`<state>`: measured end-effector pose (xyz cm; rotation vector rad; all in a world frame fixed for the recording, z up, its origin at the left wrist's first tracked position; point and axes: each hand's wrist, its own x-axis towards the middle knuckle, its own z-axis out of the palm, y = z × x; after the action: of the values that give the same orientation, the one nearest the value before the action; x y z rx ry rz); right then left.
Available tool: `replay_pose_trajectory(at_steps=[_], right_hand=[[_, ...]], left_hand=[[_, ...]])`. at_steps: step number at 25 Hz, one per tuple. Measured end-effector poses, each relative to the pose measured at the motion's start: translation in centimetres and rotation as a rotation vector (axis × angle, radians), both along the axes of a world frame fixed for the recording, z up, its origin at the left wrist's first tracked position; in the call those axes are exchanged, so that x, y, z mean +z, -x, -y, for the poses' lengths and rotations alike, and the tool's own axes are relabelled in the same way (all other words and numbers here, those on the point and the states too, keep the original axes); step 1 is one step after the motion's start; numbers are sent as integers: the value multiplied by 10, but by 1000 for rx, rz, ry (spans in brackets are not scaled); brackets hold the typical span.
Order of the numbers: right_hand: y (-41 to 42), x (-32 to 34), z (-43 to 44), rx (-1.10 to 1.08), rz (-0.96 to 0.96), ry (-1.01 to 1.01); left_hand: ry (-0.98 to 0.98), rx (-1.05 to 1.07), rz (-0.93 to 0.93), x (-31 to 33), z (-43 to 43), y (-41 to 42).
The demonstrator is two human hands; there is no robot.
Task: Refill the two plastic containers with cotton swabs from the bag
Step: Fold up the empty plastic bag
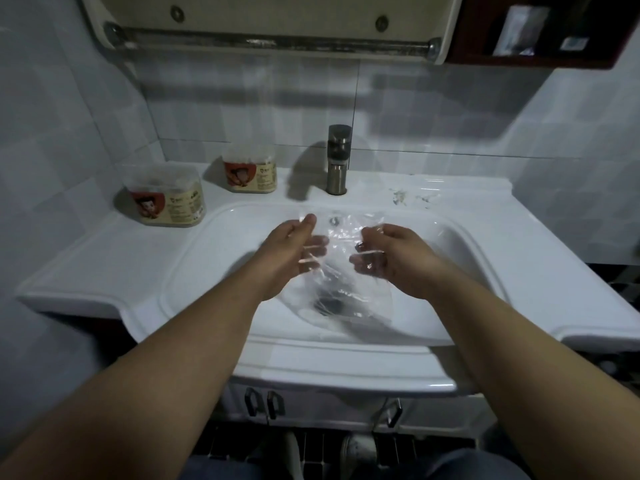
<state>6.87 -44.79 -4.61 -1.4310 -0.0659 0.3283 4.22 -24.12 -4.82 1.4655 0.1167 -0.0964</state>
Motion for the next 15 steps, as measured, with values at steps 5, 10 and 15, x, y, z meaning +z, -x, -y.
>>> replay_pose_trajectory(at_steps=[5,10,15], right_hand=[[-7,4,8,-257,-49,-135],[-11,6,10,-471,-3,-200],[-7,9,7,-304,-45,-255]], left_hand=[[-418,-111,32,-10,3,6],[-349,-144,50,-11,2,7],[-355,-191,-17,-10,3,5]])
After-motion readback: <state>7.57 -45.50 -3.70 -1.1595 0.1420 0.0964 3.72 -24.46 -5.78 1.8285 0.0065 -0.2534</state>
